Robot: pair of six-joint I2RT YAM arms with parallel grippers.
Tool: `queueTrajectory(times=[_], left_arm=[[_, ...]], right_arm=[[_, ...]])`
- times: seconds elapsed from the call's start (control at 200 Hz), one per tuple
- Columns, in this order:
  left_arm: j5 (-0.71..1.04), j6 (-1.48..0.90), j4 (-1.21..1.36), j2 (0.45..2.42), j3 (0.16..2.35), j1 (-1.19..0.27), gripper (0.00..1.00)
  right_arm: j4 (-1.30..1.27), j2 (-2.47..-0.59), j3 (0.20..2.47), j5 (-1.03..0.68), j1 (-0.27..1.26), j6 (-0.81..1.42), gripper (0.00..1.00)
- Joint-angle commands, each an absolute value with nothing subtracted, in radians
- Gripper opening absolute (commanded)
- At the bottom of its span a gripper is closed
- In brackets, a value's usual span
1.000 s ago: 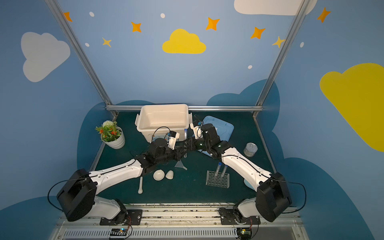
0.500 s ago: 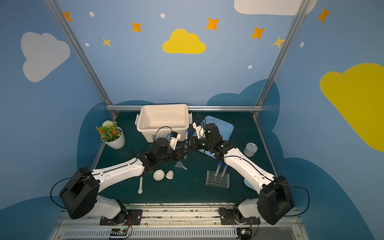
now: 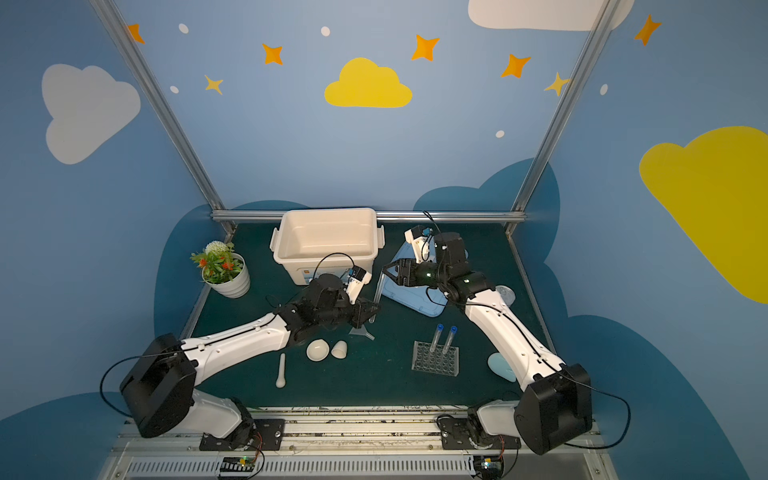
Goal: Organize the chemistry lab equipment
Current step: 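Carry the tube over the clear rack with the right gripper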
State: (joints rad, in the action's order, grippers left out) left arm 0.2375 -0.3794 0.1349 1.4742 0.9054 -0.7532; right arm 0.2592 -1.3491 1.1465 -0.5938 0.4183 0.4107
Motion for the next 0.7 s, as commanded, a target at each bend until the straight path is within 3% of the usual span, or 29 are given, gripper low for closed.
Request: queueTrajectory(times=[0.0,0.365,0.696], left_arm=[[0.267,-0.325,0.098,1.485,0.927,-0.756,0.04],[0.276,-0.311,0.086,1.496,0.936,-0.760,0.05],[0.278,-0.306,0.090,1.498,0.942,-0.762,0.05]], right_arm=[[0.288,-1.383,1.191,-0.697,0.406,0.399,0.56],[0.351,-1.447,1.246,-0.767,0.386,0.385,0.36],[0.420,-1.460,1.260,-0.757,0.386,0.345,0.38]])
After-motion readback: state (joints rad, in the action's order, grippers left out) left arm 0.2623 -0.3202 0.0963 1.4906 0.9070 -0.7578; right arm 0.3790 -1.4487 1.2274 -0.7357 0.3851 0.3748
